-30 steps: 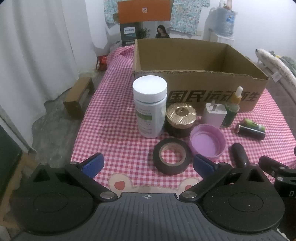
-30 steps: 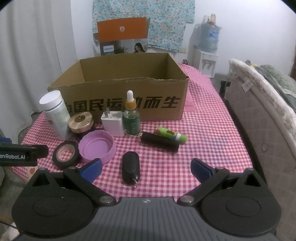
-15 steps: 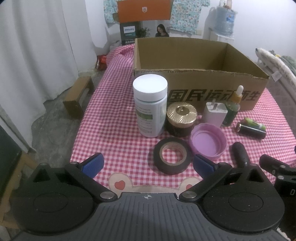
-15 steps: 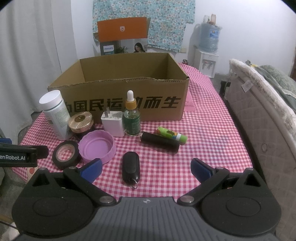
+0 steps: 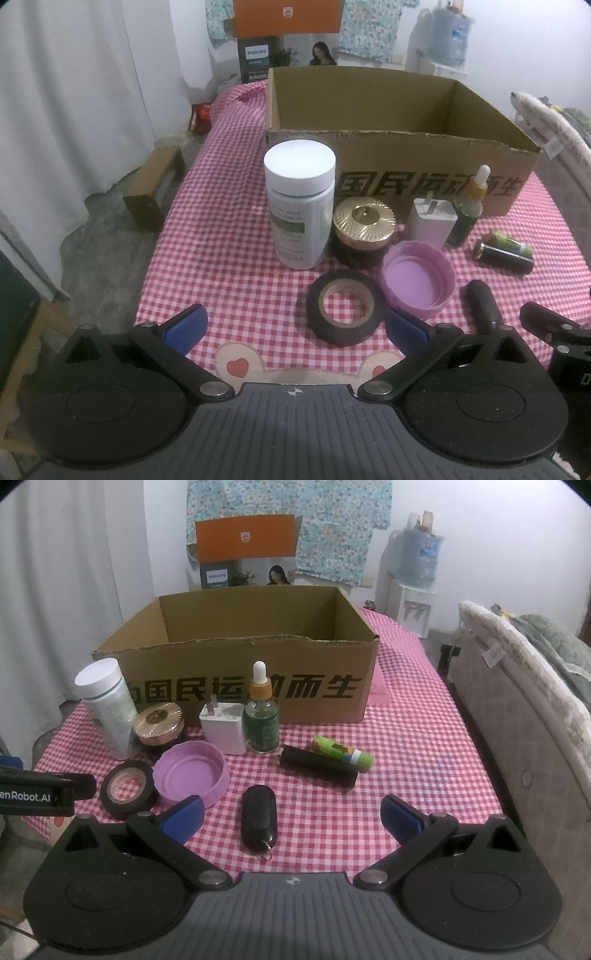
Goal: Organize rigid objects
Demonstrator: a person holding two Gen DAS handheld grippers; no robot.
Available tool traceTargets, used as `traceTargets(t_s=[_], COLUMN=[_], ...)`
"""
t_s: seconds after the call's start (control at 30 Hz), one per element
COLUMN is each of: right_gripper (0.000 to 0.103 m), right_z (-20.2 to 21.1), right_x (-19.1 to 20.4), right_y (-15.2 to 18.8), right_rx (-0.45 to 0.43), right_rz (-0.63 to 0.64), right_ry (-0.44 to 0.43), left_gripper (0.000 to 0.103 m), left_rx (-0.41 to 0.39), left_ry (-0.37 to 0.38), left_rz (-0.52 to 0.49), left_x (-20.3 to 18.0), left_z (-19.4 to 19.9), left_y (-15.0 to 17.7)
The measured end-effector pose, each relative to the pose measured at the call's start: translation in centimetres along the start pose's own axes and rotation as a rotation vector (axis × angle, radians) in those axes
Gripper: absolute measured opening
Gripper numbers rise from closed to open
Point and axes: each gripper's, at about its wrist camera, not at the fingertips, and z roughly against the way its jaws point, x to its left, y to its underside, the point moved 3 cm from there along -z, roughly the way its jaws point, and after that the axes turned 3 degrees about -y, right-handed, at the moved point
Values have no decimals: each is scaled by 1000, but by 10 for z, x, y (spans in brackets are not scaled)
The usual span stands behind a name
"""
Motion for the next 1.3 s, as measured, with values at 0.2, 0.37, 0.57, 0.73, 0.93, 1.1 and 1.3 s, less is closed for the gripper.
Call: traceTargets(t_s=[0.2, 0.37, 0.57, 0.73, 0.93, 1.1, 1.3], right_gripper=[103, 103, 103, 103, 99, 85, 70], right_z=[-3, -6, -10, -9, -3, -8, -22], right_x=[2, 3, -3, -10, -25, -36, -31], right_y=[-2, -3, -5, -5, -8, -8, -13], right_rx=[-6, -4, -3, -8, -17, 21, 62], right_rz=[23, 45, 16, -1, -45, -106, -159], right_ry=[-5, -20, -59, -107, -162, -211, -323], left_gripper=[103, 103, 103, 103, 102, 100, 86], left_rx=[12, 25, 28, -45, -122, -174, -174], left_ry=[1, 4, 20, 106, 247, 331, 333], left_rz=[-6, -9, -35, -104, -227, -306, -371], left_x=[0, 0, -3, -10, -27, -41, -53], left_z=[-5, -11, -19, -15, -7, 0, -5], left_y=[-1, -2, -3, -6, -11, -10, -4])
